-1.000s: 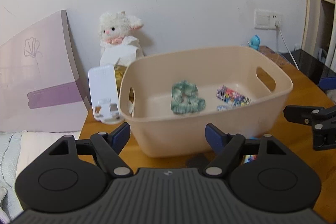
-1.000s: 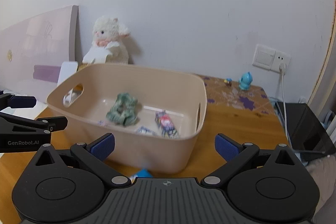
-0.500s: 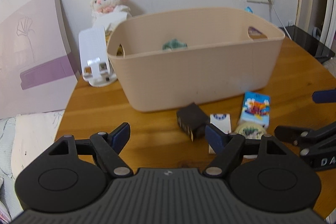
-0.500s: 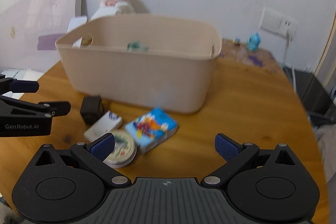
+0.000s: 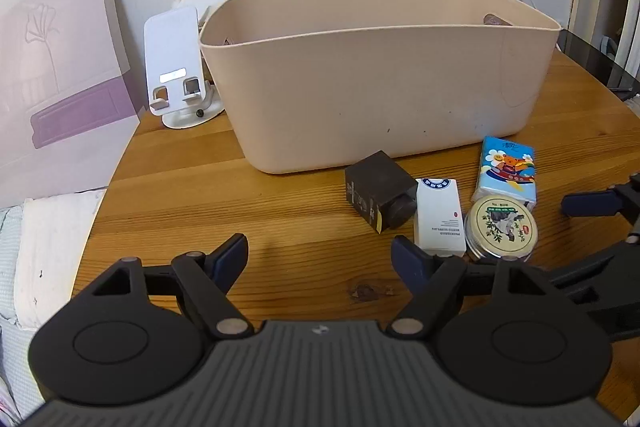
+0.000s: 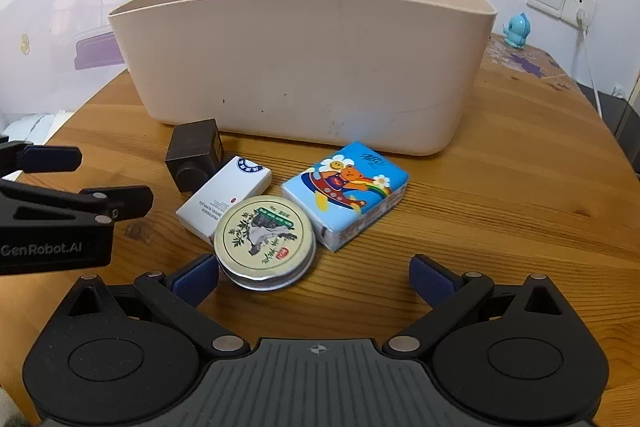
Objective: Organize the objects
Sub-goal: 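Grasp the white box with the left gripper while the right grasps the round tin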
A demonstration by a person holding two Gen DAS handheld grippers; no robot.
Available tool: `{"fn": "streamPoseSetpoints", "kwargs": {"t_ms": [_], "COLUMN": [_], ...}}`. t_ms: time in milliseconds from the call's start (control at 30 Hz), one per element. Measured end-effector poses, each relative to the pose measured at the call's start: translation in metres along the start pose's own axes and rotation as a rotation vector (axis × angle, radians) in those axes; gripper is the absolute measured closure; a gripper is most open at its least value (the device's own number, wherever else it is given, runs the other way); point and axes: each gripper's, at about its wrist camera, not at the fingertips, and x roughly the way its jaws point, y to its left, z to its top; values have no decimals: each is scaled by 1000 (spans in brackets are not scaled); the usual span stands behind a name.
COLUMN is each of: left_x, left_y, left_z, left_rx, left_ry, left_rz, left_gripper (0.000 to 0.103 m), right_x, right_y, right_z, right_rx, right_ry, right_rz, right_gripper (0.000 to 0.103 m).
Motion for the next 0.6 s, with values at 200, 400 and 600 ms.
{"fn": "streamPoseSetpoints", "kwargs": {"t_ms": [200, 400, 600], "left_x": [2, 3, 8], "left_y": [1, -10, -26], "left_z": [2, 3, 2], "left_rx": [-28, -9, 9], "left_ry": [1, 1, 15], "left_rz": [-22, -48, -101], "left_gripper": [23, 23, 23], "right_x": [6, 4, -1], "right_y": [-1, -18, -38], "right_z": [1, -1, -4], "right_rx": [0, 4, 1], "right_ry": [-31, -36, -36], "right_rz": [-41, -55, -54], "right_gripper": [0, 5, 11]}}
